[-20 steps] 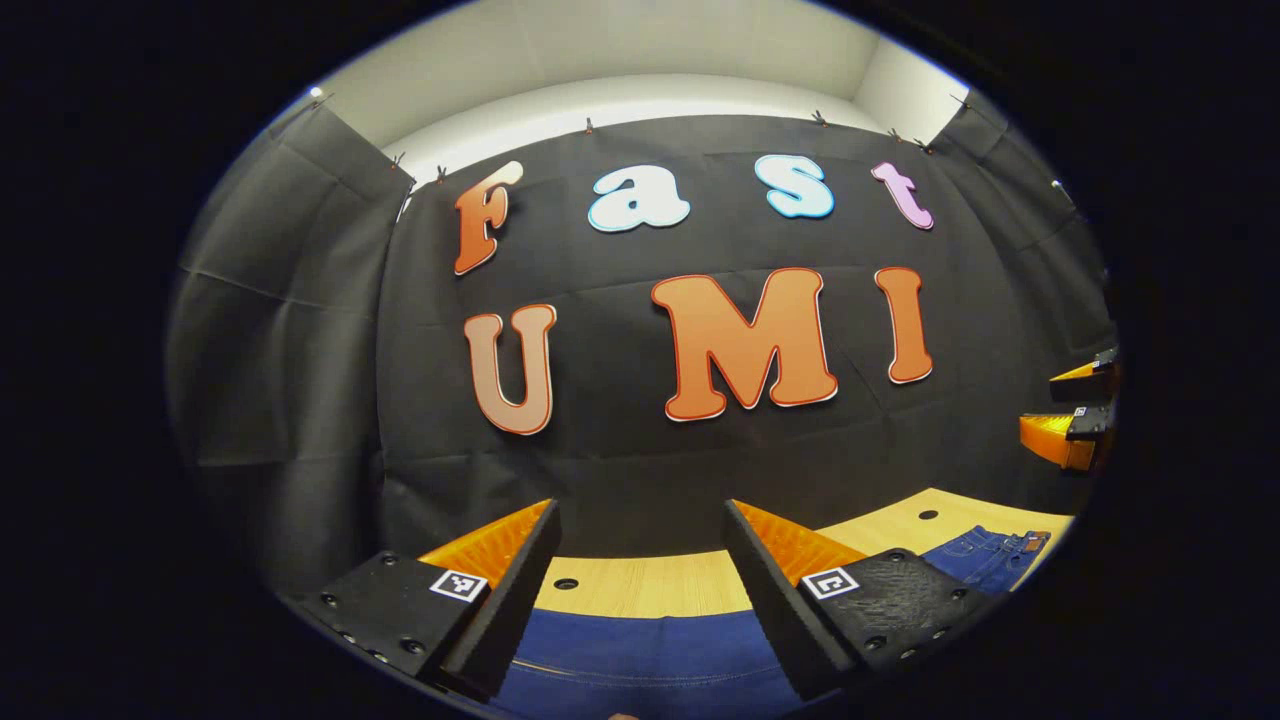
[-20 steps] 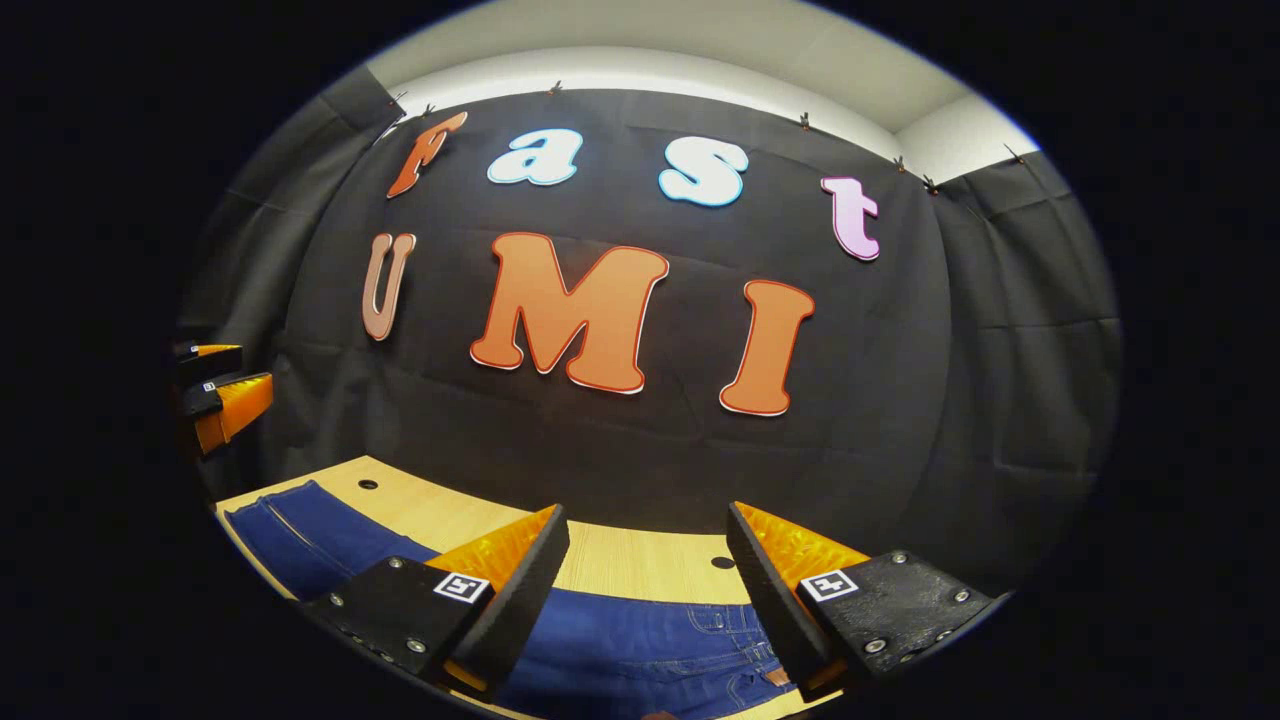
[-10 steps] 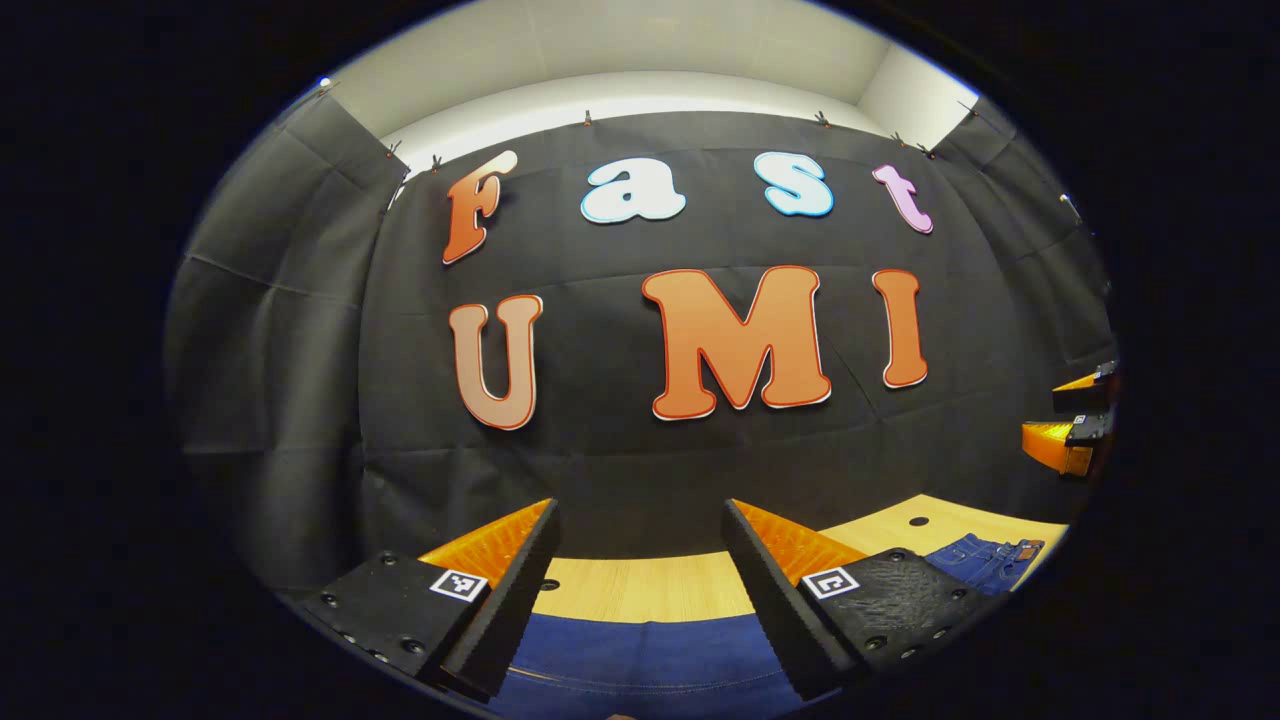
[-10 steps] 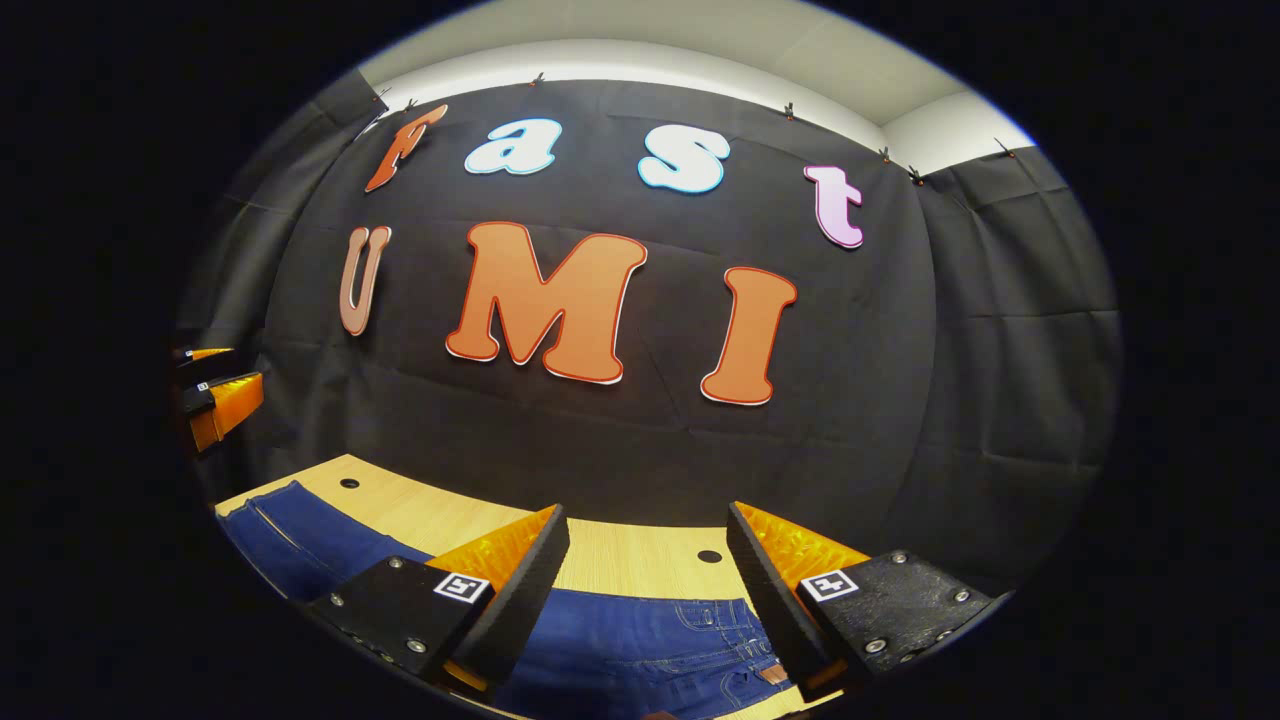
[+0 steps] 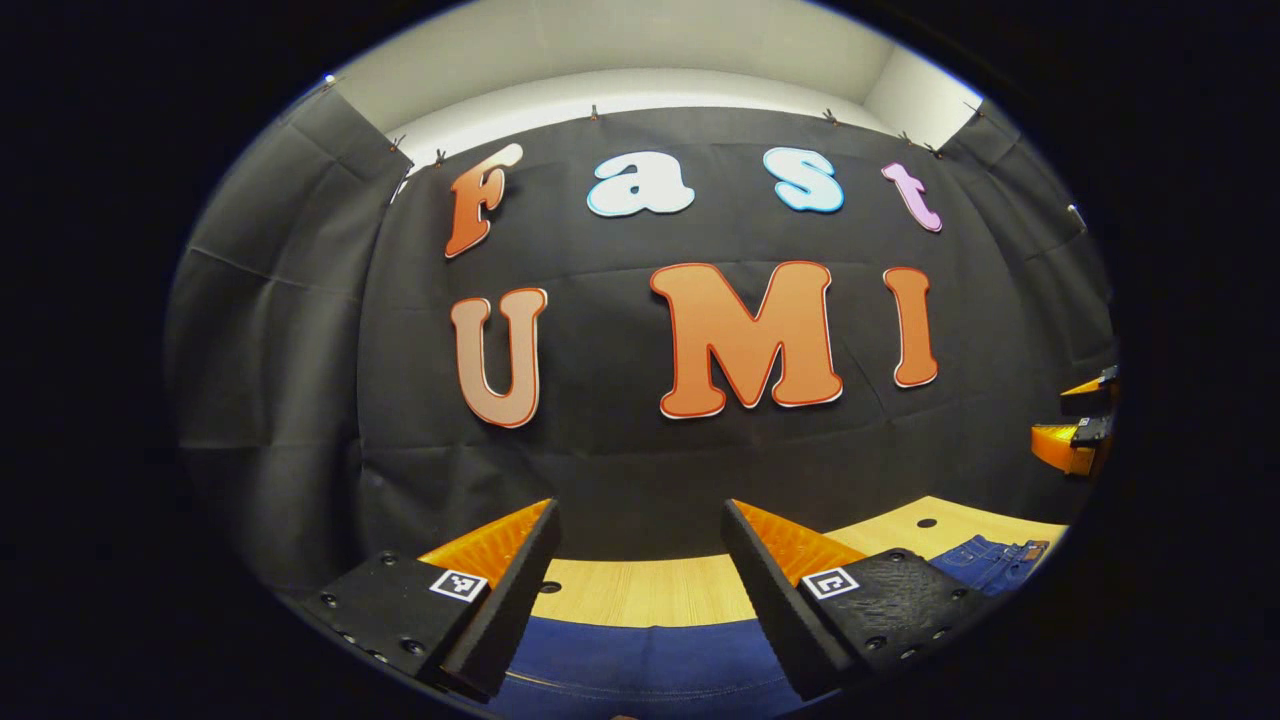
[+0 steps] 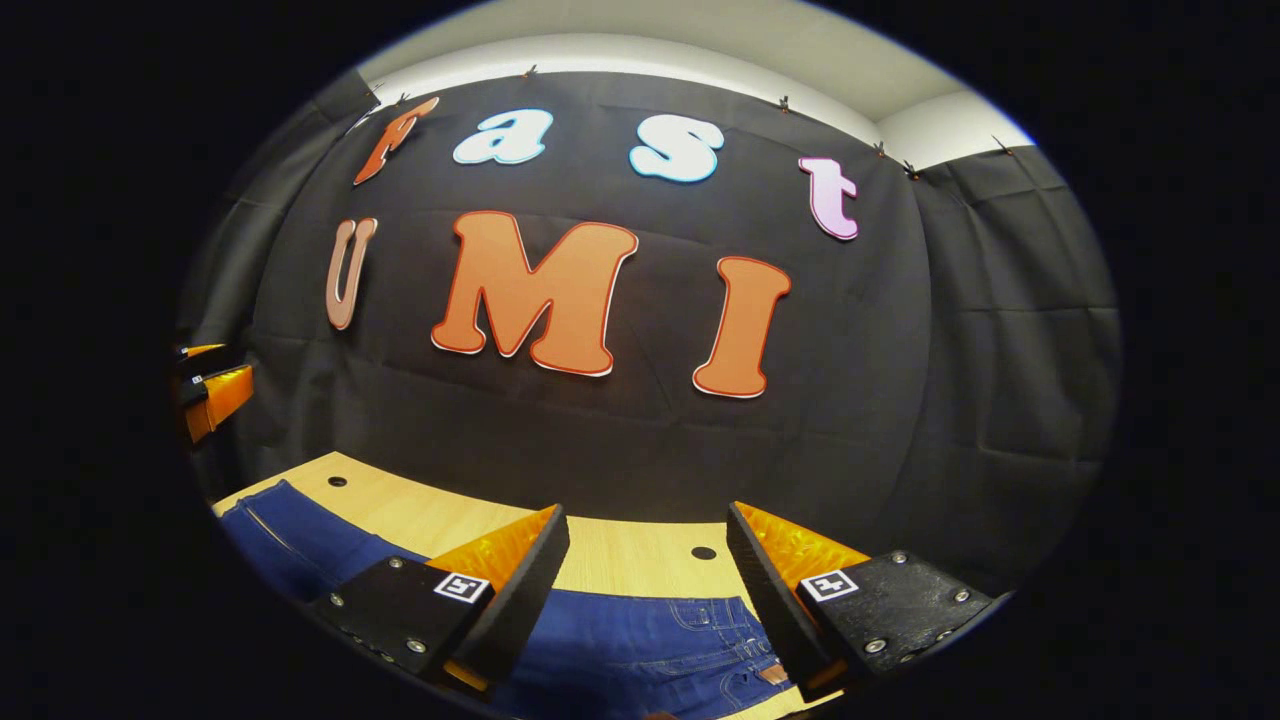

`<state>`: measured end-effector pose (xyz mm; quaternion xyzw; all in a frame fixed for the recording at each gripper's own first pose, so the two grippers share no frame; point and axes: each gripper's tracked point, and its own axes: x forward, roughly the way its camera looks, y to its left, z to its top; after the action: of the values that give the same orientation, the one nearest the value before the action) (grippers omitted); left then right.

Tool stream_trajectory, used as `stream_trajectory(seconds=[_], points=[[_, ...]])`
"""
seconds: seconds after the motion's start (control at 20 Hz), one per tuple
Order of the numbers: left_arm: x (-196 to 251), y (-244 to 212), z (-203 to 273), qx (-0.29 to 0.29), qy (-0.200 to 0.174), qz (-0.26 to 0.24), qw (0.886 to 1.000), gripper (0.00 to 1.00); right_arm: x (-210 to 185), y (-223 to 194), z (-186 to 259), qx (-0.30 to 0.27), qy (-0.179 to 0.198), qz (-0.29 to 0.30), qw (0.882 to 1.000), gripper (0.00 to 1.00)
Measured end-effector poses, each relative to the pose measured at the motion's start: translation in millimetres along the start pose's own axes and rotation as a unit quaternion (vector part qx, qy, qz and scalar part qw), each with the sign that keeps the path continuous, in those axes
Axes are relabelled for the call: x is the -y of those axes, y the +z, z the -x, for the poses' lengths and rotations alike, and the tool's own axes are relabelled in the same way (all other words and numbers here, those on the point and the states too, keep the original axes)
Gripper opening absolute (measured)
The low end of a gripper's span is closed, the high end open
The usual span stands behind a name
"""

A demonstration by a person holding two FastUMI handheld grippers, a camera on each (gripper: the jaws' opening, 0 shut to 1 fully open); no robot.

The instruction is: Grasp the waist and the cuffs of the jeans and fold them to make the two legs overlap; first hold the waist and fold one-third of the jeans toward the cuffs, then hold the cuffs and fold the remaining one-third in the same direction to finish folding.

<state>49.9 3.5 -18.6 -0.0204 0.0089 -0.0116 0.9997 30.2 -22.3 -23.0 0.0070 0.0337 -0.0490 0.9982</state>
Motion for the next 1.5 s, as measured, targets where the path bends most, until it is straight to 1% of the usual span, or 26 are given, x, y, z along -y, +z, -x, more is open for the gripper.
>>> stream_trajectory(seconds=[0.2, 0.3, 0.5, 0.6, 0.7, 0.8, 0.95, 1.0, 1.1, 1.25, 1.4, 1.5], points=[[-13.6, -13.5, 0.1, -0.025, 0.006, 0.002, 1.0, 0.98, 18.6, -21.4, -3.9, -0.028, -0.015, 0.007, 0.999, 0.97], [-30.0, -26.3, -1.6, -0.044, 0.019, 0.009, 0.999, 0.98, 30.1, -34.7, -4.2, -0.049, -0.024, 0.0, 0.998, 0.97], [-64.5, -57.8, 2.8, -0.092, 0.047, 0.028, 0.994, 0.98, 58.6, -64.7, -4.2, -0.089, -0.059, -0.019, 0.994, 0.97], [-81.7, -77.4, 6.0, -0.12, 0.058, 0.047, 0.99, 0.99, 67.9, -85.9, -2.7, -0.116, -0.065, -0.025, 0.991, 0.98], [-98.6, -101.2, 11.8, -0.154, 0.07, 0.068, 0.983, 0.98, 74.6, -107.6, -0.8, -0.151, -0.065, -0.042, 0.986, 0.98], [-115.2, -124.5, 19.2, -0.191, 0.086, 0.094, 0.973, 0.98, 82.1, -123.4, 1.4, -0.178, -0.072, -0.064, 0.979, 0.98], [-143.6, -158.9, 35.1, -0.241, 0.111, 0.147, 0.953, 0.99, 89.8, -153.6, 4.0, -0.224, -0.073, -0.107, 0.966, 0.98], [-150.6, -172.6, 39.8, -0.262, 0.118, 0.164, 0.944, 0.97, 90.9, -163.3, 6.2, -0.241, -0.072, -0.121, 0.96, 0.98], [-163.0, -199.8, 53.5, -0.304, 0.128, 0.182, 0.926, 0.98, 93.0, -181.4, 8.5, -0.272, -0.07, -0.14, 0.95, 0.98], [-176.5, -231.8, 69.1, -0.349, 0.145, 0.219, 0.9, 0.97, 91.3, -207.8, 14.7, -0.315, -0.066, -0.166, 0.932, 0.98], [-189.6, -266.5, 84.4, -0.39, 0.168, 0.272, 0.864, 0.97, 89.8, -229.3, 17.6, -0.352, -0.072, -0.215, 0.908, 0.98], [-190.9, -291.5, 86.3, -0.42, 0.174, 0.313, 0.834, 0.98, 90.8, -244.3, 20.0, -0.371, -0.075, -0.246, 0.892, 0.98]])
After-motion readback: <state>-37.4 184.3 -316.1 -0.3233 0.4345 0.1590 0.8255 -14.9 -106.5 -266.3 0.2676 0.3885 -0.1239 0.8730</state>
